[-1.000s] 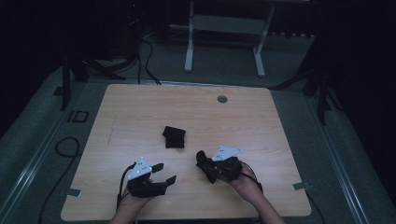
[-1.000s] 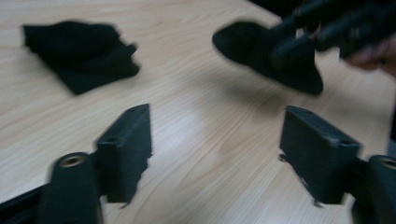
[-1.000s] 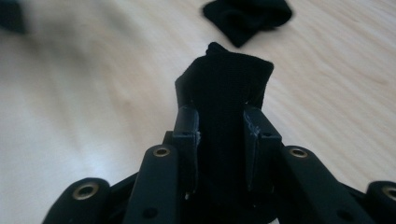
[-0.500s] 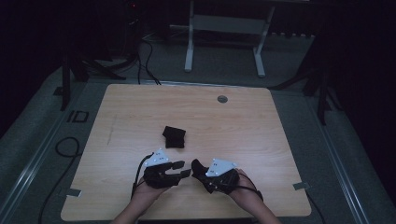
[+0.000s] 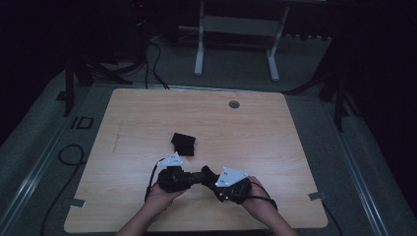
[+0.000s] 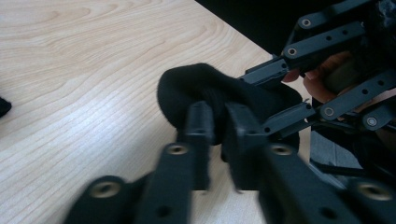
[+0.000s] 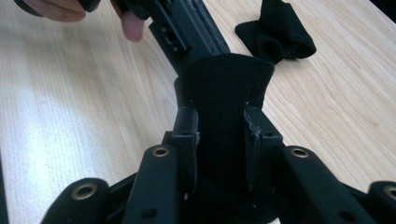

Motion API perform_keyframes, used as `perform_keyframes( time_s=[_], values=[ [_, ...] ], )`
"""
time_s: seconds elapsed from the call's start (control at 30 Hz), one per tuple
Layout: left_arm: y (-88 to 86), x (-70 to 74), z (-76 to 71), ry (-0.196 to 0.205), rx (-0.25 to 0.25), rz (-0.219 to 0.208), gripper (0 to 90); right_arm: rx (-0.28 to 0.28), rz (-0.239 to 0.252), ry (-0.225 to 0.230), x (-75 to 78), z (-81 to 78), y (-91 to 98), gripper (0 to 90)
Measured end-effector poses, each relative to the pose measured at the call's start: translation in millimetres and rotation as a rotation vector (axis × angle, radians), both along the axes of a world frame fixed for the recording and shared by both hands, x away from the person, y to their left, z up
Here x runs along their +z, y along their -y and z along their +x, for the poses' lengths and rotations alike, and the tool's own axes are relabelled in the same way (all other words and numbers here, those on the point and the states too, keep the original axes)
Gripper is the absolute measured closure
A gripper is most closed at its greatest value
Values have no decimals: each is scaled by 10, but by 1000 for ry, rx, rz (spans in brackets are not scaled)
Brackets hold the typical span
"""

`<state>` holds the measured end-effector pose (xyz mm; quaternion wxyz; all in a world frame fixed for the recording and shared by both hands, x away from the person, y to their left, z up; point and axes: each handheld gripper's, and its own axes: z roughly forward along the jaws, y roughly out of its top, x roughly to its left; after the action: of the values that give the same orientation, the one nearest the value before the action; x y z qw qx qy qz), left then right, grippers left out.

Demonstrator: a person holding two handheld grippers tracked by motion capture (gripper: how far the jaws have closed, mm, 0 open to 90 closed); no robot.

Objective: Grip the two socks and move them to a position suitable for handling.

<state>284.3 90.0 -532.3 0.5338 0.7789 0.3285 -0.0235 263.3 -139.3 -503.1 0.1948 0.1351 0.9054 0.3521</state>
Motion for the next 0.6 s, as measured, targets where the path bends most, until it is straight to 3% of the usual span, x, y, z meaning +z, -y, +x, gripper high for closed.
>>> perform_keyframes(
  time_s=[0.13, 0.27, 0.57, 0.6],
  values=[
    [13, 48, -63, 34, 20, 48, 875, 5, 9, -1, -14, -3, 16, 687],
    [-4, 81, -108, 53, 29, 86, 880, 0, 50, -21, -12, 8, 75, 680],
    [-50, 48, -152, 49, 30, 122, 883, 13, 102, -64, 23, 18, 163, 678],
    [-56, 41, -160, 51, 38, 145, 884, 14, 106, -71, 25, 20, 170, 679]
  ],
)
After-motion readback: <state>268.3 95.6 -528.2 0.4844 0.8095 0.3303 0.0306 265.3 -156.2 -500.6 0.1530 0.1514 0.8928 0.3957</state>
